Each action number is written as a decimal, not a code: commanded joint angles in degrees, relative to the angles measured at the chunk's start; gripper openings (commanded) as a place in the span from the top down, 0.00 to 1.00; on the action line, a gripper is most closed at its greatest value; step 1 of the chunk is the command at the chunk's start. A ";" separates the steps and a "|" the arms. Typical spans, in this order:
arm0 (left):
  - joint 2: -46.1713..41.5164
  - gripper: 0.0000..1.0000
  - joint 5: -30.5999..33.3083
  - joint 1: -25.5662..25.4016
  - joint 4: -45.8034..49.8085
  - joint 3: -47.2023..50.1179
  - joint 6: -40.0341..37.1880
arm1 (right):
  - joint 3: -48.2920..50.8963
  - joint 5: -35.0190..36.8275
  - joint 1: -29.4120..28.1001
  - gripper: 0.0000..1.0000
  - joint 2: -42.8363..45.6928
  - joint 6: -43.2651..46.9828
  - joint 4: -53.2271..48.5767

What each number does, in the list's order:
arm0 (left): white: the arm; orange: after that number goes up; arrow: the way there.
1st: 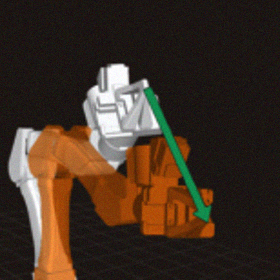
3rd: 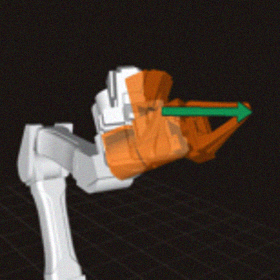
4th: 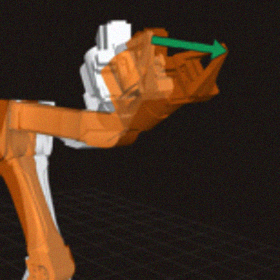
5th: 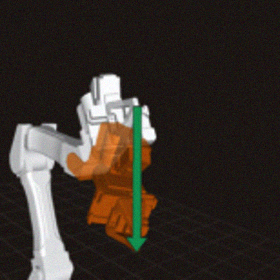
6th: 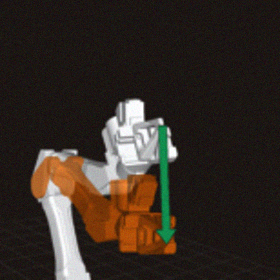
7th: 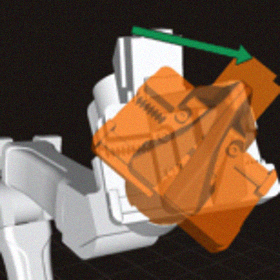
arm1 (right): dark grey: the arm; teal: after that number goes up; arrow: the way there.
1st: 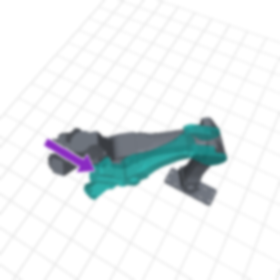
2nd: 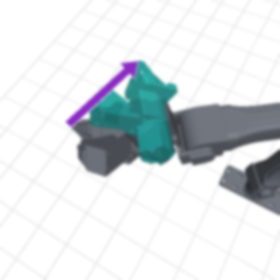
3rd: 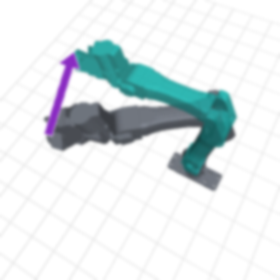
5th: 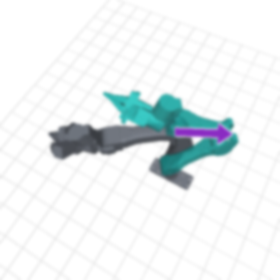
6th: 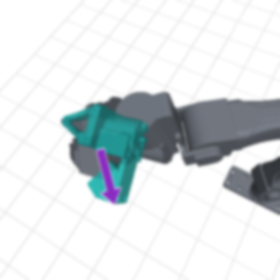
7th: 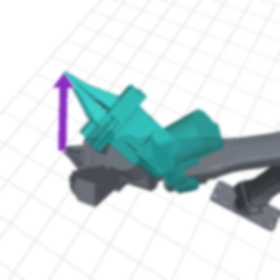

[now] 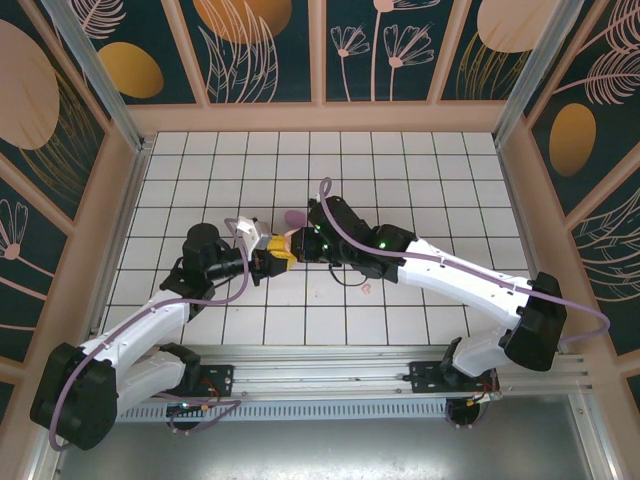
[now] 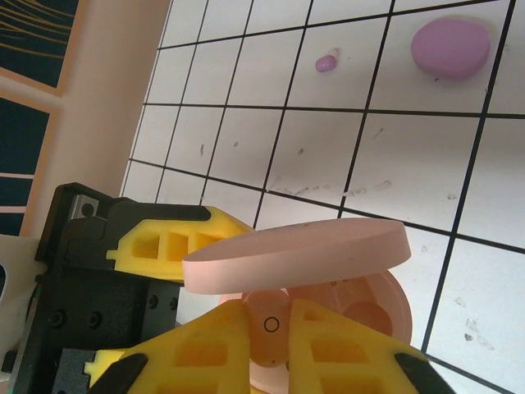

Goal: Insert wireless bluetooth earbuds into charging case

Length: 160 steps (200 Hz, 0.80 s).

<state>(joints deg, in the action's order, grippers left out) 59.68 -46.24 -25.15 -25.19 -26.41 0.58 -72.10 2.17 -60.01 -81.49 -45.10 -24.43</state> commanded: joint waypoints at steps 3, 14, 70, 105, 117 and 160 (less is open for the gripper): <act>-0.05 1.00 -0.51 -0.25 -2.06 -2.07 -1.22 | -2.05 -0.32 -1.48 0.82 -0.77 0.77 -3.25; 0.00 1.00 -0.45 -0.25 -2.06 -2.07 -1.24 | -2.46 -0.07 -1.49 0.81 -0.83 0.85 -3.39; 0.01 1.00 -0.54 -0.20 -2.06 -1.93 -1.35 | -4.68 0.29 -1.43 0.75 -1.63 1.81 -4.47; 0.08 1.00 -0.55 -0.25 -2.06 -1.80 -1.35 | -5.53 0.76 -1.34 0.69 -1.75 1.88 -5.16; 0.04 1.00 -0.47 -0.22 -2.11 -1.80 -1.32 | -5.77 1.39 -1.24 0.68 -1.59 1.67 -5.74; 0.59 1.00 -0.91 -0.25 -4.12 -1.22 -0.03 | -5.29 2.22 -0.30 0.67 1.26 1.62 -5.98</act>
<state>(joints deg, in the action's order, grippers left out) 59.70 -46.09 -25.19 -25.54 -26.68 0.21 -76.16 3.20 -60.84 -82.81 -43.81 -28.86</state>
